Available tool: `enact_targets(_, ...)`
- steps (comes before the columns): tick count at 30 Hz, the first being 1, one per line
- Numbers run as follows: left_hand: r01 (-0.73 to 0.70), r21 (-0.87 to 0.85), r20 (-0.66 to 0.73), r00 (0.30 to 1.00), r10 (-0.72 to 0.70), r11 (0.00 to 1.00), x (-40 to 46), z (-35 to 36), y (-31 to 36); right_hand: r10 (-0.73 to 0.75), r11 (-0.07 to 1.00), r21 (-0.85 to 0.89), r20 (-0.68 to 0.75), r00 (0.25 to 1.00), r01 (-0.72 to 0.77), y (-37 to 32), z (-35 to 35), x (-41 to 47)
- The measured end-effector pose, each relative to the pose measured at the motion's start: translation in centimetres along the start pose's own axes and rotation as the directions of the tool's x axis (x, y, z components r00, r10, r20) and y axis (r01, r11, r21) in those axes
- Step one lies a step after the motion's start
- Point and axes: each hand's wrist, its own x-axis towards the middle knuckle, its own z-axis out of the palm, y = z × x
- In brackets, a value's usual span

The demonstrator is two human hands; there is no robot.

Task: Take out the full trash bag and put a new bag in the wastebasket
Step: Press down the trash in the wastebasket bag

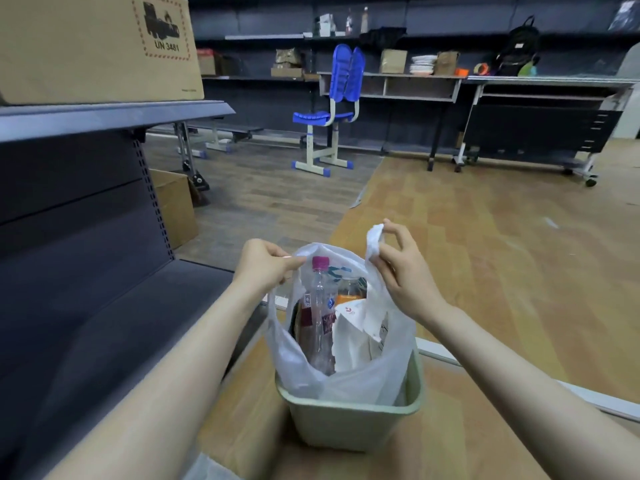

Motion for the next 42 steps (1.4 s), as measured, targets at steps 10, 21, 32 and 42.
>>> enact_targets(10, -0.146, -0.282, 0.009, 0.988, 0.155, 0.948, -0.4, 3.3, 1.7, 0.238, 0.92, 0.344, -0.116, 0.964, -0.186, -0.1, -0.2, -0.2)
enact_targets(21, -0.493, -0.017, 0.153, 0.858, 0.49, 0.87, -0.2, 3.6, 1.2, 0.111, 0.945, 0.297, 0.091, 0.99, -0.133, -2.8, 2.3, 0.0)
enact_targets(32, -0.877, 0.415, 0.276, 0.375, 0.885, 0.242, -4.2, 1.0, -6.9, 0.065, 0.89, 0.424, 0.239, 0.969, -0.164, -3.9, 4.5, 0.1)
enact_targets(42, -0.945, 0.324, 0.635, 0.25, 0.731, 0.042, -9.9, 5.1, -16.3, 0.223, 0.843, 0.508, -0.025, 0.975, -0.18, -4.3, 2.8, 0.9)
